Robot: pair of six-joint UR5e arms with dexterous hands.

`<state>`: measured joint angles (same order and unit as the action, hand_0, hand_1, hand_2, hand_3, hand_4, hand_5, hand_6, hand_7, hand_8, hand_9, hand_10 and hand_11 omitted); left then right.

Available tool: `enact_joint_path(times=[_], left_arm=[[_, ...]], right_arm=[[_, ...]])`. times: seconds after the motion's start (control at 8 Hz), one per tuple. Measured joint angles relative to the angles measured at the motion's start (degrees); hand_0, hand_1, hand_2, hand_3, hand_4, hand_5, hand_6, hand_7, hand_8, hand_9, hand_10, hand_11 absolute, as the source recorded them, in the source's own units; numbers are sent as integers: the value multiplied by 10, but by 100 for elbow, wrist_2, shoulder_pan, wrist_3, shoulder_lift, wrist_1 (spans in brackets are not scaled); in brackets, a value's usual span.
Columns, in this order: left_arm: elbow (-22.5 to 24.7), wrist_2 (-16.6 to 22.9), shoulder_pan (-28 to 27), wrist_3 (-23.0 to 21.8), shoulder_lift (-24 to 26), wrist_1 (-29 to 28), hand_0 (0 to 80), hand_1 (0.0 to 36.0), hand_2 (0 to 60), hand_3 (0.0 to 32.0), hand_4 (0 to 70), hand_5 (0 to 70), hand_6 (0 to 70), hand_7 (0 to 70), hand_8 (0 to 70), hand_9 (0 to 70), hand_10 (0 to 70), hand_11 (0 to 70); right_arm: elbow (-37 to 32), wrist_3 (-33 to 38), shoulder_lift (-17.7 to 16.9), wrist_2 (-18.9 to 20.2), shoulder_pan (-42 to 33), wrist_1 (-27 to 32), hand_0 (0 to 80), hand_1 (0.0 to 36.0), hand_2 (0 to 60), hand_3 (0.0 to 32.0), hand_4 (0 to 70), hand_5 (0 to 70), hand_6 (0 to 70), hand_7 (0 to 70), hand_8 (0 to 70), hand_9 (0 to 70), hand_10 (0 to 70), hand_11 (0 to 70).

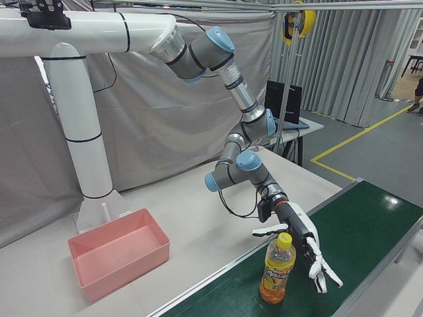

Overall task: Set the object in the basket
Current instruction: 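Reach the left hand toward the yellow-capped orange drink bottle on the belt, then close the left hand around the bottle and lift it off the belt, then carry the bottle with the left hand toward the pink tray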

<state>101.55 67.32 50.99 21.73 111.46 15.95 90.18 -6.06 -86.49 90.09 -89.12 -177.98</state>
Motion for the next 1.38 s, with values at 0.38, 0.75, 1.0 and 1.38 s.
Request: enact_joint_path(times=[0.38, 0.75, 1.0, 1.38], left_arm=[[-81, -9, -147, 6, 185, 63, 554, 138, 0, 0, 98, 314, 0, 23, 99, 120, 90, 149], [-129, -36, -258, -27, 364, 155, 607, 193, 41, 0, 309, 571, 114, 142, 220, 284, 322, 475], [-121, -42, -261, -82, 834, 864, 600, 256, 600, 0, 416, 700, 651, 610, 700, 700, 700, 700], [-75, -51, -264, -37, 1521, 1995, 516, 274, 600, 0, 379, 700, 700, 700, 700, 700, 700, 700]], right_arm=[[7, 0, 0, 0, 0, 0, 0, 0, 0, 0, 0, 0, 0, 0, 0, 0, 0, 0], [9, 0, -2, 0, 0, 0, 0, 0, 0, 0, 0, 0, 0, 0, 0, 0, 0, 0], [9, 0, -5, 0, 0, 0, 0, 0, 0, 0, 0, 0, 0, 0, 0, 0, 0, 0], [9, 0, -1, 0, 0, 0, 0, 0, 0, 0, 0, 0, 0, 0, 0, 0, 0, 0]])
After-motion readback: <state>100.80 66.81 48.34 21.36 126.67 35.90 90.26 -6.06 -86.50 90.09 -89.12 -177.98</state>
